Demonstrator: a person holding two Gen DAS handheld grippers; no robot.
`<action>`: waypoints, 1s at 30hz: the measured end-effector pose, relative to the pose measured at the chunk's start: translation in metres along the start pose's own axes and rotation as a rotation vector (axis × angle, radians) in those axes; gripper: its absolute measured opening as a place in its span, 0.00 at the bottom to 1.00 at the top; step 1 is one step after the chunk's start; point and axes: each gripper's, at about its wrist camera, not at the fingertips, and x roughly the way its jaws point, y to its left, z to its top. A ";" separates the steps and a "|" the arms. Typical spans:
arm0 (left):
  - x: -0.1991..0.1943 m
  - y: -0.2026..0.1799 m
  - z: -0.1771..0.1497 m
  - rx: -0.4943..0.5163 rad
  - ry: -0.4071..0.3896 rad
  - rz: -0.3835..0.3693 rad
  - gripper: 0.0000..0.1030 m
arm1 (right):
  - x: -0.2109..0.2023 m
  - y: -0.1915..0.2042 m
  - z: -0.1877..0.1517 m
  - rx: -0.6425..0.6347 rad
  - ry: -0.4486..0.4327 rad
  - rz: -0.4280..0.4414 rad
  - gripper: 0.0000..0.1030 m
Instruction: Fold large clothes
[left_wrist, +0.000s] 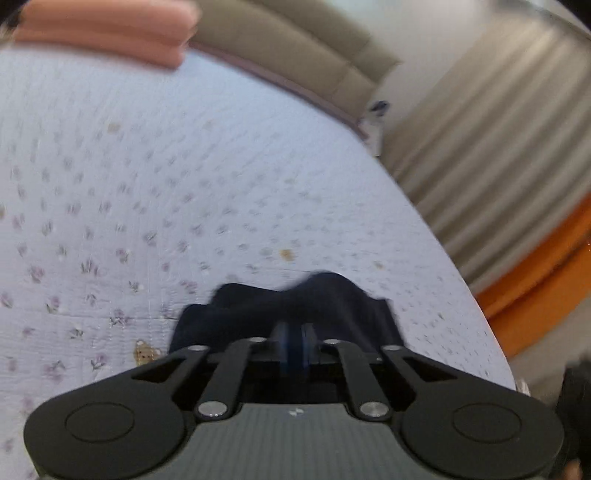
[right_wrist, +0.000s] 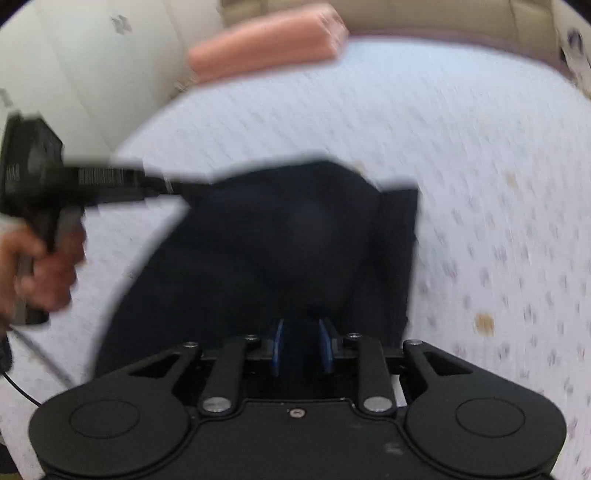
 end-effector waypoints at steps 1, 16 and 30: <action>-0.010 -0.009 -0.005 0.022 0.002 -0.032 0.13 | -0.009 0.010 0.001 -0.018 -0.025 0.017 0.29; -0.076 -0.046 -0.149 -0.054 0.178 -0.096 0.11 | -0.022 0.032 -0.088 -0.087 0.208 -0.062 0.23; -0.085 -0.032 -0.185 -0.016 0.338 0.054 0.10 | -0.017 0.022 -0.107 -0.078 0.228 -0.041 0.27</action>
